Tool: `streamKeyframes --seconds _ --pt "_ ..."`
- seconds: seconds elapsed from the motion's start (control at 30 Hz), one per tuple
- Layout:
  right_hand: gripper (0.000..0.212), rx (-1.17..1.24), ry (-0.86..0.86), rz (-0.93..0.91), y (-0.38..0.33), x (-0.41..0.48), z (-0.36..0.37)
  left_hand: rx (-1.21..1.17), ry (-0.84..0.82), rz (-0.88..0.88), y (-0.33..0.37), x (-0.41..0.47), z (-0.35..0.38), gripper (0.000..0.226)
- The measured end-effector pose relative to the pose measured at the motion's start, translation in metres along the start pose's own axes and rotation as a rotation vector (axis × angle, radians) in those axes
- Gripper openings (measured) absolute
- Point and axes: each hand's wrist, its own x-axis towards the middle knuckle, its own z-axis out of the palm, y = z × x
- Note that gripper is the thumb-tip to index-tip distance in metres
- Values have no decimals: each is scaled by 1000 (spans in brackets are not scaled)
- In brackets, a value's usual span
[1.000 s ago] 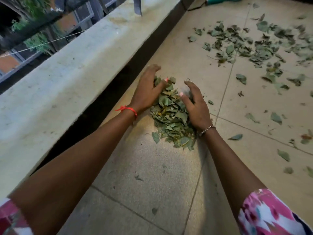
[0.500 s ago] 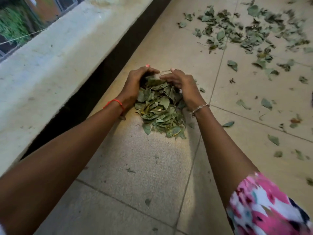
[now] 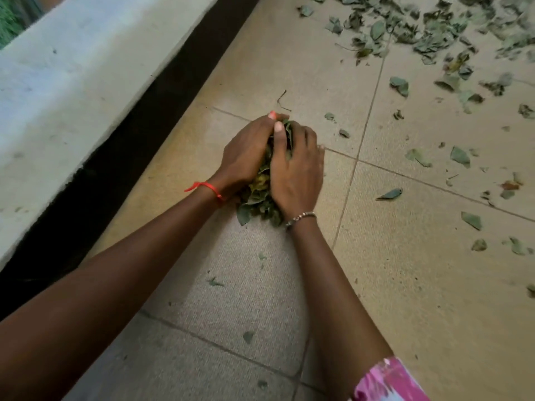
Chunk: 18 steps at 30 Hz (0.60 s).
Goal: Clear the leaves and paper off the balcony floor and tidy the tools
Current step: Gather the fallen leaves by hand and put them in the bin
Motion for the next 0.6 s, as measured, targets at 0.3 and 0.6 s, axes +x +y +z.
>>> streamKeyframes --seconds 0.3,0.6 --pt "24 876 188 255 -10 -2 -8 -868 166 -141 29 -11 35 33" --pt "19 1581 8 484 5 3 -17 -1510 108 -439 59 -23 43 35"
